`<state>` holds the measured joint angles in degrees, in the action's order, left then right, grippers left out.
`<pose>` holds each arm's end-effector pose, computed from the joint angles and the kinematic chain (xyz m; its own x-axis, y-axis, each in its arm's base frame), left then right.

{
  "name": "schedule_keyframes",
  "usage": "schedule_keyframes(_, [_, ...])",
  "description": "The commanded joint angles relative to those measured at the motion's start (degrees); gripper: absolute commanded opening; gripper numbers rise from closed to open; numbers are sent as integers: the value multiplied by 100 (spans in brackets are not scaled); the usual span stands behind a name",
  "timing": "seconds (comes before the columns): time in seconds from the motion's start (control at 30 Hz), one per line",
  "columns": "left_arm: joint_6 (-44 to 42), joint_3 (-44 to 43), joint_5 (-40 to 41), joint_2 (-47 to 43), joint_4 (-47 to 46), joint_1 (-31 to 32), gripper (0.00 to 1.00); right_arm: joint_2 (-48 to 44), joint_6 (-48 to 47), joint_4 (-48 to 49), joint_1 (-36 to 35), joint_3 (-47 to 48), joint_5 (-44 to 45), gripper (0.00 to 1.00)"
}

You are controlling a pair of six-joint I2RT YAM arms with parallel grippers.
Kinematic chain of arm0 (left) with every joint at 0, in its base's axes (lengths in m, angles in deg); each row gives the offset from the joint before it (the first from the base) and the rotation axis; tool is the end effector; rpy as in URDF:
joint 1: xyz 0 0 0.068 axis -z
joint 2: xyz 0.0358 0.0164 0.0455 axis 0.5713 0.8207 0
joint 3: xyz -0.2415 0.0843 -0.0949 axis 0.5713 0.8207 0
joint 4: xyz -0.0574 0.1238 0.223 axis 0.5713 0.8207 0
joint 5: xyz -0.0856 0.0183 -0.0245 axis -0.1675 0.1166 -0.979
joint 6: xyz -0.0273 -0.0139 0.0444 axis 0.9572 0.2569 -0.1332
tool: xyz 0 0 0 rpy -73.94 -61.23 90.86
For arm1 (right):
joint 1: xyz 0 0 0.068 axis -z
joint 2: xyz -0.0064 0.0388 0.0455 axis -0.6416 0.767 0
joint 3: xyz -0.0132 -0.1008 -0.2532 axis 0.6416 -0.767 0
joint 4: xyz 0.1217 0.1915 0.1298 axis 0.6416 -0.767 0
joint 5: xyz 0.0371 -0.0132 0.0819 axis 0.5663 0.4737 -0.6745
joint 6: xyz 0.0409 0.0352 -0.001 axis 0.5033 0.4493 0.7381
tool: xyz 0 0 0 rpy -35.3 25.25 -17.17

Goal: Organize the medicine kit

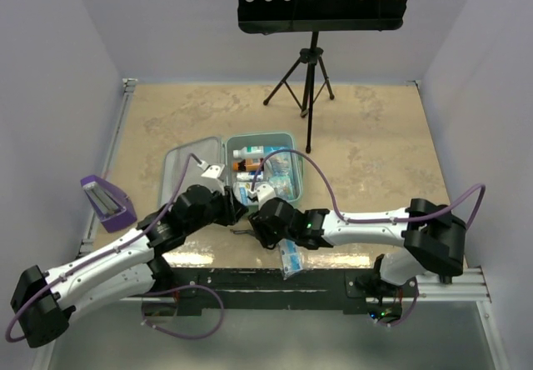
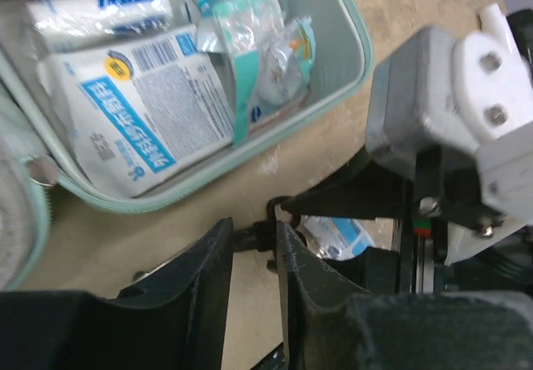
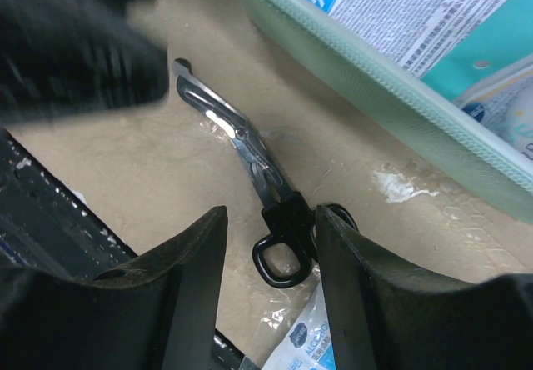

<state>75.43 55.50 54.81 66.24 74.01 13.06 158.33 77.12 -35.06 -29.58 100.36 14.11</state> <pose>0.1250 -0.1331 0.2330 -0.6672 -0.1885 -0.7206 0.3385 0.7850 -0.5188 0.1116 0.2753 0.1845 -0.6200 -0.3640 -0.6950 -0.6439 0.7422 0.1857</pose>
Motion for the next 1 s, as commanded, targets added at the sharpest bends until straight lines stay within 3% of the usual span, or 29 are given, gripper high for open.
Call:
schedule_keyframes(0.0, [39, 158, -658, 202, -38, 237, 29, -287, 270, 197, -55, -8, 436, 51])
schedule_keyframes(0.37, [136, 325, -581, 906, 155, 404, 20, -622, 1184, -260, -143, -202, 691, 51])
schedule_keyframes(0.77, [575, 878, 157, 1407, -187, 404, 18, -262, 1281, -269, -310, -44, 726, 52])
schedule_keyframes(0.97, [602, 975, 246, 1188, -354, 404, 18, -174, 1290, -261, -442, 9, 779, 53])
